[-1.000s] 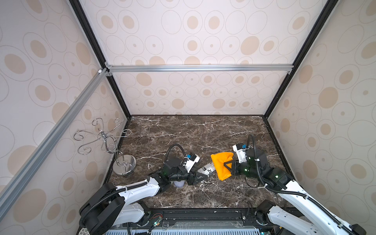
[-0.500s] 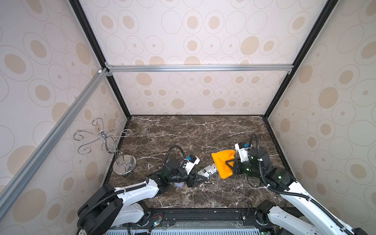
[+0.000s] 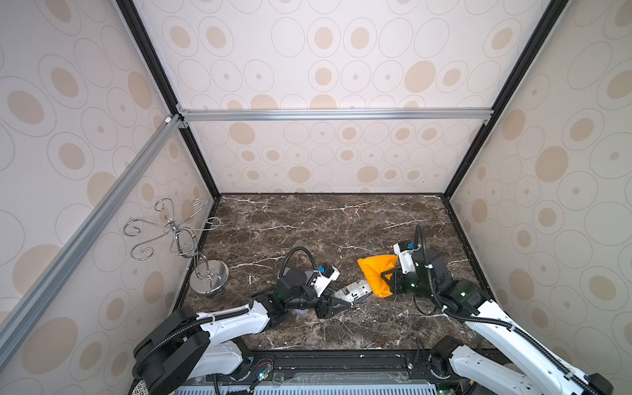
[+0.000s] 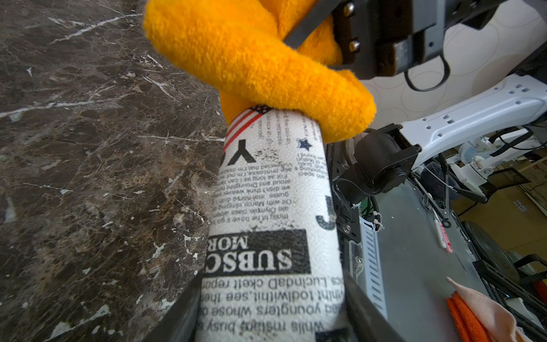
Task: Wipe the eyeglass case
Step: Wipe the dirt from the eyeglass case.
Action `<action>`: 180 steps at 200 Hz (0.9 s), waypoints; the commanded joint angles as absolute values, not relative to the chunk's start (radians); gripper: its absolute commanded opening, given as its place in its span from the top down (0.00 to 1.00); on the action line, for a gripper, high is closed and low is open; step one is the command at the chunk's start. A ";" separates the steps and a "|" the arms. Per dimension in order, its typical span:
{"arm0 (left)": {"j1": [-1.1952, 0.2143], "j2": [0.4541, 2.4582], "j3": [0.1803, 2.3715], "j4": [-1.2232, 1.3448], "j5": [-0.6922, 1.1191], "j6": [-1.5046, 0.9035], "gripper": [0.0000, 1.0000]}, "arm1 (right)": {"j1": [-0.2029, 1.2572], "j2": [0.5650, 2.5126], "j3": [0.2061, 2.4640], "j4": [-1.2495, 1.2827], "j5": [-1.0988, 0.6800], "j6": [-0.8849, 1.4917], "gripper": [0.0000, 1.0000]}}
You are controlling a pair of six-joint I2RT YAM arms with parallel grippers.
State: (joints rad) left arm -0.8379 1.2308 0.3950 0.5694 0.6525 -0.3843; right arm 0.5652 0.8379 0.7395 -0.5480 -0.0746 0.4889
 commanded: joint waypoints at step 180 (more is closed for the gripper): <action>-0.986 1.123 0.486 0.325 0.208 -0.190 0.54 | 0.545 0.874 0.933 -0.786 0.144 0.381 1.00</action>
